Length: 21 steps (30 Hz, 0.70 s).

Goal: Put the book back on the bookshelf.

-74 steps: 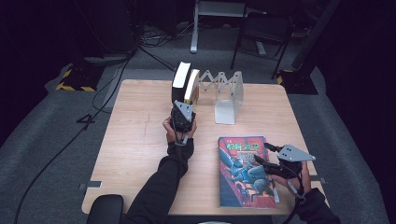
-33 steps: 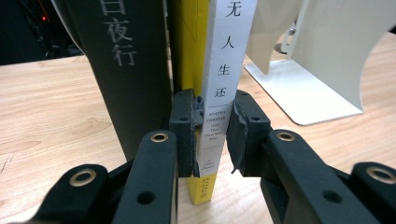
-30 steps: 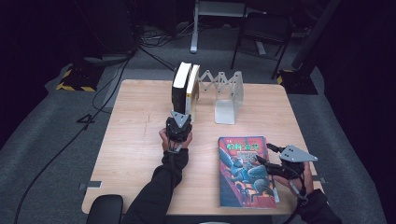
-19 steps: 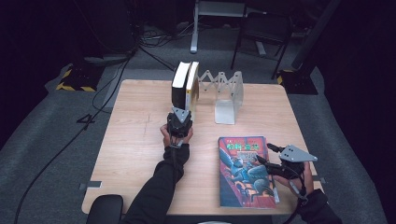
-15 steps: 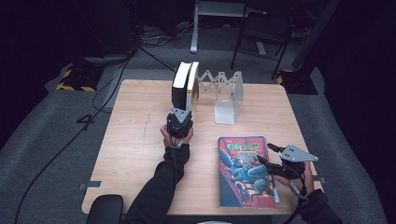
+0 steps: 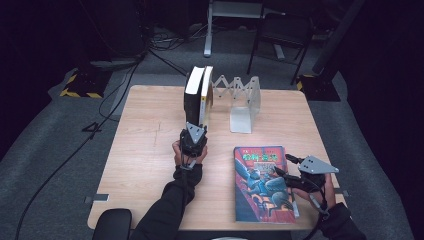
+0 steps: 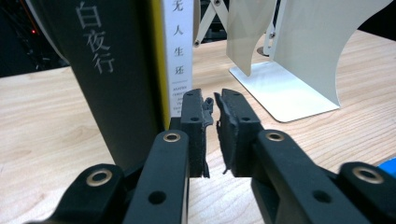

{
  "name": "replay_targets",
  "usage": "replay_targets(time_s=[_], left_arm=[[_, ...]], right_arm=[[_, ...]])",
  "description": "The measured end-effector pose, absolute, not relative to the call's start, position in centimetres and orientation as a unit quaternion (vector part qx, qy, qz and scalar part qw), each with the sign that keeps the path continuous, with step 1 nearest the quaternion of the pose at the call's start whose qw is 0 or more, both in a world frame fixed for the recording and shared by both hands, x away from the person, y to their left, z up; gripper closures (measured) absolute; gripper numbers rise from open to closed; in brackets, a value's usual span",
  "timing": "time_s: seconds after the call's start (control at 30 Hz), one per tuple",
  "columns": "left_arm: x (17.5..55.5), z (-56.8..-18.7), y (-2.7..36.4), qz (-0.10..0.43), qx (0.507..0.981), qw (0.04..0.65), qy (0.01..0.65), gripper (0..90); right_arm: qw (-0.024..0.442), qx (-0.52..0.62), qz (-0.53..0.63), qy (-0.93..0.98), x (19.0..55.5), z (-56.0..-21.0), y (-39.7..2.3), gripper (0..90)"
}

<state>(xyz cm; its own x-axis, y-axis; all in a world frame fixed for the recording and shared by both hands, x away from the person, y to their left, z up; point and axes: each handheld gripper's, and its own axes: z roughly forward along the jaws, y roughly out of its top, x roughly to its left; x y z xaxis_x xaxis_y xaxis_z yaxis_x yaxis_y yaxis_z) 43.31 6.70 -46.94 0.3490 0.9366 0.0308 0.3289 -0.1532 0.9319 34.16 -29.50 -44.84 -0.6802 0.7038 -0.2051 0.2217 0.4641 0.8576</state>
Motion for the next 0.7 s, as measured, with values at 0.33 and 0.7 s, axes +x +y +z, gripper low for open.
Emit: replay_targets(time_s=[0.33, 0.7], left_arm=[[45.2, -46.5, 7.4, 0.339, 0.678, 0.449, 0.474, 84.2], [46.7, -46.3, 7.6, 0.337, 0.698, 0.426, 0.466, 82.6]], right_arm=[[0.277, 0.286, 0.43, 0.81, 34.2, -45.0, -29.5, 38.4], [0.276, 0.287, 0.431, 0.81, 34.2, -45.0, -29.6, 38.3]])
